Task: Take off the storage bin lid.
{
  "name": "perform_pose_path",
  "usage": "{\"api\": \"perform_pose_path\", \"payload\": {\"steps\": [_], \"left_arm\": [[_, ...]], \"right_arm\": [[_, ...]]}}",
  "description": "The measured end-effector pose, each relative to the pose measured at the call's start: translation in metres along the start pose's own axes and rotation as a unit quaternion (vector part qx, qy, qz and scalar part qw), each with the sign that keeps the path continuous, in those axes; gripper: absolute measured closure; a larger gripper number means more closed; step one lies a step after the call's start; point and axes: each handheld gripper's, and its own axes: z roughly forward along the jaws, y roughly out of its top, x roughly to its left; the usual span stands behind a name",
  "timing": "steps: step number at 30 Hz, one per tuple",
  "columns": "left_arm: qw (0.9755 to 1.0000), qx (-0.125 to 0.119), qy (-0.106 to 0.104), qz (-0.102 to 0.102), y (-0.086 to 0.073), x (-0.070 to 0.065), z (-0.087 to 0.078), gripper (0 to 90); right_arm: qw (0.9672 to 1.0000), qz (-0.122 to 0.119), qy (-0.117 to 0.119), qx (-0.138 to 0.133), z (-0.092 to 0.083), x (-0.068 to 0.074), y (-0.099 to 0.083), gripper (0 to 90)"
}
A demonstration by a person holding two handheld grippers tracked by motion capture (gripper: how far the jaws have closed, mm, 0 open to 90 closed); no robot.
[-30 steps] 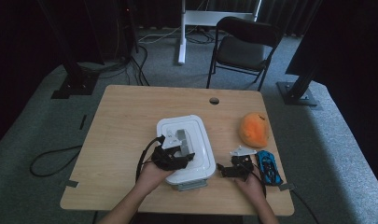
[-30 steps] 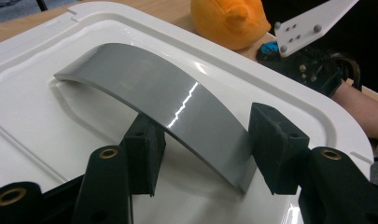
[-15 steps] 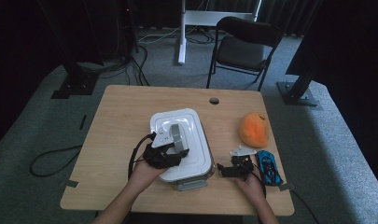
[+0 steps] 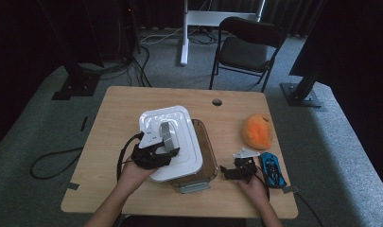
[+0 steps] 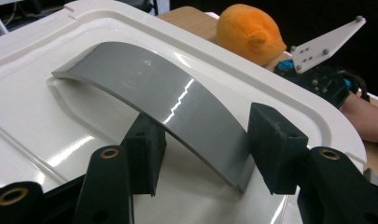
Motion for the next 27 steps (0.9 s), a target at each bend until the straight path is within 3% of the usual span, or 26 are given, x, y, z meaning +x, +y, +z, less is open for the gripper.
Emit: {"api": "perform_pose_path", "payload": {"steps": [22,27], "left_arm": [[0.9979,-0.008,0.060,-0.024,-0.027,0.043,-0.049,49.7],[0.9976,-0.009,0.062,-0.028,-0.036,0.050,-0.056,49.9]], "right_arm": [[1.0000,0.002,-0.002,0.001,0.000,0.000,0.000,12.7],[1.0000,0.002,-0.002,0.000,0.000,0.000,0.000,12.7]]}}
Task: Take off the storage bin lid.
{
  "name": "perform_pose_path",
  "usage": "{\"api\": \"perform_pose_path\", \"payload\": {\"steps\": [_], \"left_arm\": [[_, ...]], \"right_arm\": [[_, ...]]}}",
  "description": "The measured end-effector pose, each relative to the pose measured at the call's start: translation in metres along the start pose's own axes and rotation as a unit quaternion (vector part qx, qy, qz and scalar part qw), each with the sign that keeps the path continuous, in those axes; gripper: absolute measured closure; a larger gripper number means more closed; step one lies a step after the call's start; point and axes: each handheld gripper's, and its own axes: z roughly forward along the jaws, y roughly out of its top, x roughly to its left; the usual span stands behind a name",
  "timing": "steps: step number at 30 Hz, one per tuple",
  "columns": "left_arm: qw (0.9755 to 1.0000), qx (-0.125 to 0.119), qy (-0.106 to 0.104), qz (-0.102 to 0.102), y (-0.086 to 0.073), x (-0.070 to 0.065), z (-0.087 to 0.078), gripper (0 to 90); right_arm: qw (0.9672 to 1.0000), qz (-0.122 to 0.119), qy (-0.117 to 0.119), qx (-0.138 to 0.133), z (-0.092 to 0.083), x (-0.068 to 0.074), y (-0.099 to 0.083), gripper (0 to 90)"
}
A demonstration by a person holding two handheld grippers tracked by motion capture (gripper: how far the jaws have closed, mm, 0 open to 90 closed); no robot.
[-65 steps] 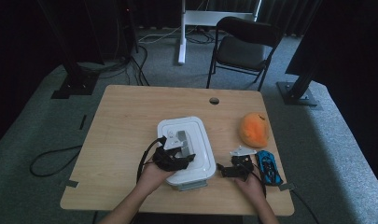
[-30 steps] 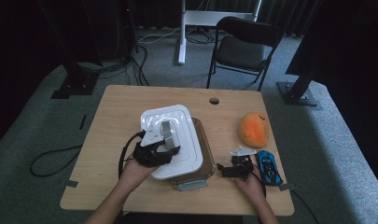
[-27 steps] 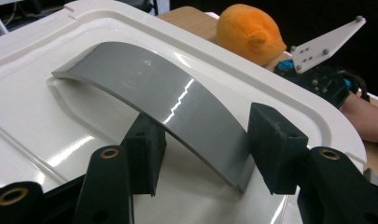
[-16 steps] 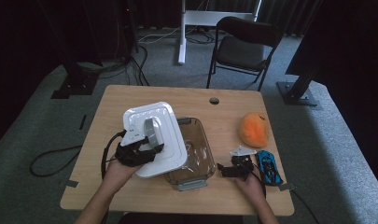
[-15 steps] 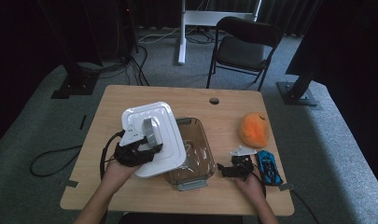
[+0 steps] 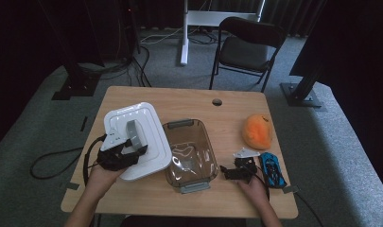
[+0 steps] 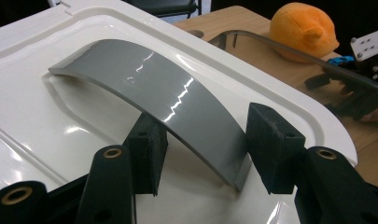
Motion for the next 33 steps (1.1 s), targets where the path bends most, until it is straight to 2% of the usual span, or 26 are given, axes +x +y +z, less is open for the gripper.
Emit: {"api": "perform_pose_path", "payload": {"steps": [4,10,17,25,33], "left_arm": [[1.0000,0.002,0.007,0.000,-0.009,0.007,-0.004,49.9],[0.9999,0.004,0.008,-0.013,-0.025,0.018,-0.009,50.1],[0.9996,0.012,0.006,-0.027,-0.044,0.027,-0.001,50.4],[0.9991,0.013,-0.017,-0.037,-0.067,0.033,0.018,52.1],[0.9979,0.024,-0.051,-0.031,-0.087,0.030,0.041,52.6]], "right_arm": [[1.0000,0.000,0.000,0.000,0.000,0.000,0.000,12.7],[1.0000,0.000,0.000,0.000,0.000,0.000,0.000,12.7],[1.0000,0.000,0.000,0.000,0.000,0.000,0.000,12.7],[1.0000,0.000,0.000,0.000,0.000,0.000,0.000,12.7],[1.0000,0.000,0.000,0.000,0.000,0.000,0.000,12.7]]}}
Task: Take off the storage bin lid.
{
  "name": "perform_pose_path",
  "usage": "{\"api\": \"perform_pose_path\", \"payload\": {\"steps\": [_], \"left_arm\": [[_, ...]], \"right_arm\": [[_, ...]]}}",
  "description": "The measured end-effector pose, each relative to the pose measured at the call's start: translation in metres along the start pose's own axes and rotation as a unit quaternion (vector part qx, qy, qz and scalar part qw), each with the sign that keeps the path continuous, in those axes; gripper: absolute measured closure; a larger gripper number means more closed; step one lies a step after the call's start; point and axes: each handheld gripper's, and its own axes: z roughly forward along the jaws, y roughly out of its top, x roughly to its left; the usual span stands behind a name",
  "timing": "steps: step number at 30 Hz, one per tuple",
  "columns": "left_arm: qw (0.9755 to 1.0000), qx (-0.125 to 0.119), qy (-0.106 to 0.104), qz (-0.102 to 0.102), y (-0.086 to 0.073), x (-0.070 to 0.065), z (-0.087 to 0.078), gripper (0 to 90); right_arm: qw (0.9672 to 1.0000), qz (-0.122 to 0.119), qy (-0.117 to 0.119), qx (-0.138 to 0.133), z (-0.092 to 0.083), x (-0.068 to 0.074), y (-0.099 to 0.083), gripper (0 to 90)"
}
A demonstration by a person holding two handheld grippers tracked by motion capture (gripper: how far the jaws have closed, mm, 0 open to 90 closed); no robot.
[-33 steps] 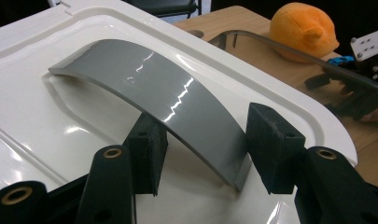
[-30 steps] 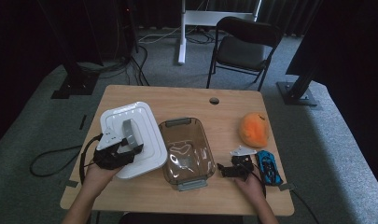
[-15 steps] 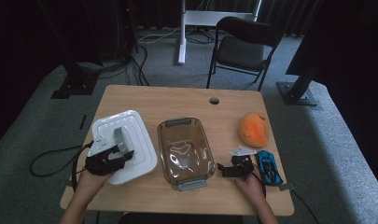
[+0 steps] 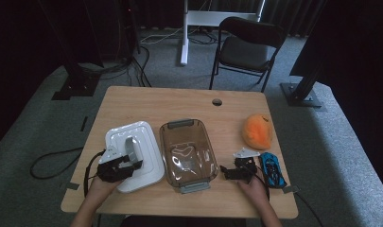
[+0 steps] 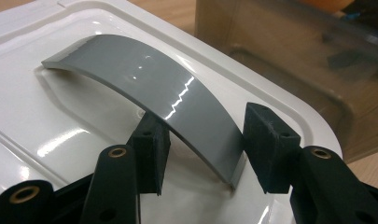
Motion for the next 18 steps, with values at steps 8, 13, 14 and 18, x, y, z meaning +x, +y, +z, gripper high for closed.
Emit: {"api": "perform_pose_path", "payload": {"steps": [8,13,14,18], "left_arm": [[0.9997,0.012,-0.022,0.001,-0.013,0.003,0.021,52.6],[0.9993,0.026,-0.027,-0.005,-0.017,0.008,0.031,52.6],[0.9992,0.030,-0.027,-0.005,-0.017,0.008,0.033,52.6],[0.9987,0.041,-0.030,-0.004,-0.020,0.010,0.039,52.6]], "right_arm": [[1.0000,0.000,0.000,0.000,0.000,0.000,0.000,12.8],[1.0000,0.000,0.000,0.000,0.000,0.000,0.000,12.7],[1.0000,0.000,0.000,0.000,0.000,0.000,0.000,12.7],[1.0000,0.000,0.000,0.000,0.000,0.000,0.000,12.7]]}}
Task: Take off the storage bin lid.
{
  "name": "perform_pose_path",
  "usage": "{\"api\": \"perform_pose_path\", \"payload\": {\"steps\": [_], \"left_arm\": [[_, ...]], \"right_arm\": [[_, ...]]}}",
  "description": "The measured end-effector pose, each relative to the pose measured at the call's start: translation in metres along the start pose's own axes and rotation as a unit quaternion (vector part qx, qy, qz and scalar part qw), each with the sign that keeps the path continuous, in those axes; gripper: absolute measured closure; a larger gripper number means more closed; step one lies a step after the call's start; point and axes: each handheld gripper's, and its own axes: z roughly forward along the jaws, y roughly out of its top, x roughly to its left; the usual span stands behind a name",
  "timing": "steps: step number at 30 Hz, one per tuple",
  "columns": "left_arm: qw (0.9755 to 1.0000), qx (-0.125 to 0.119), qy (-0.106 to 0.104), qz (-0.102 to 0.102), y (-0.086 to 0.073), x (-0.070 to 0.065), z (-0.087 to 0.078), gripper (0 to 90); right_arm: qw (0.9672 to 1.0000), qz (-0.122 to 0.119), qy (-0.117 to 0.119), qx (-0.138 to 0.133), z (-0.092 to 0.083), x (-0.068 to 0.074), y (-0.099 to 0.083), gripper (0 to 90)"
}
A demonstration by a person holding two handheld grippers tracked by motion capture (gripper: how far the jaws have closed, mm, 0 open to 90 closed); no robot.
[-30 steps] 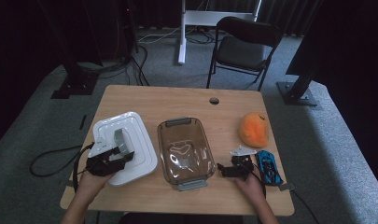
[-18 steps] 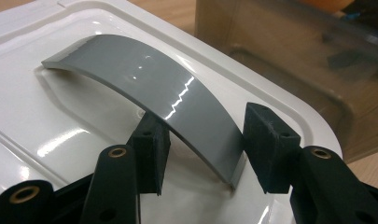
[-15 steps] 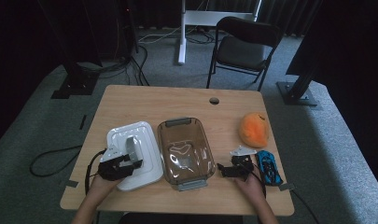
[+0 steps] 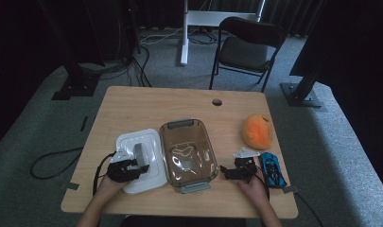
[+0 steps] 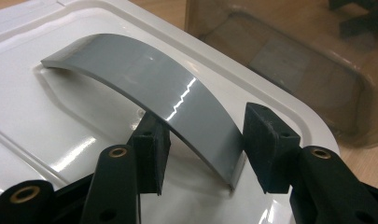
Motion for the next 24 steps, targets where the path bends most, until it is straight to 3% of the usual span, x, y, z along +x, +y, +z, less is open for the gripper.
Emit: {"api": "perform_pose_path", "payload": {"steps": [3,6,11,16,24], "left_arm": [[1.0000,0.006,-0.004,0.000,-0.001,0.002,0.005,52.6],[0.9998,0.011,-0.010,-0.015,-0.003,0.007,0.009,52.3],[0.9996,0.012,-0.003,-0.024,-0.004,0.010,0.014,52.3],[0.9994,0.015,0.020,-0.024,-0.002,0.009,0.015,48.2],[0.9987,0.017,0.037,-0.032,-0.003,0.010,0.007,41.8]], "right_arm": [[1.0000,0.000,0.000,0.000,0.000,0.000,0.000,12.7],[1.0000,0.000,0.000,0.000,0.000,0.000,0.000,12.7],[1.0000,0.000,0.000,0.000,0.000,0.000,0.000,12.7],[1.0000,0.000,0.000,0.000,0.000,0.000,0.000,12.7],[1.0000,0.000,0.000,0.000,0.000,0.000,0.000,12.7]]}}
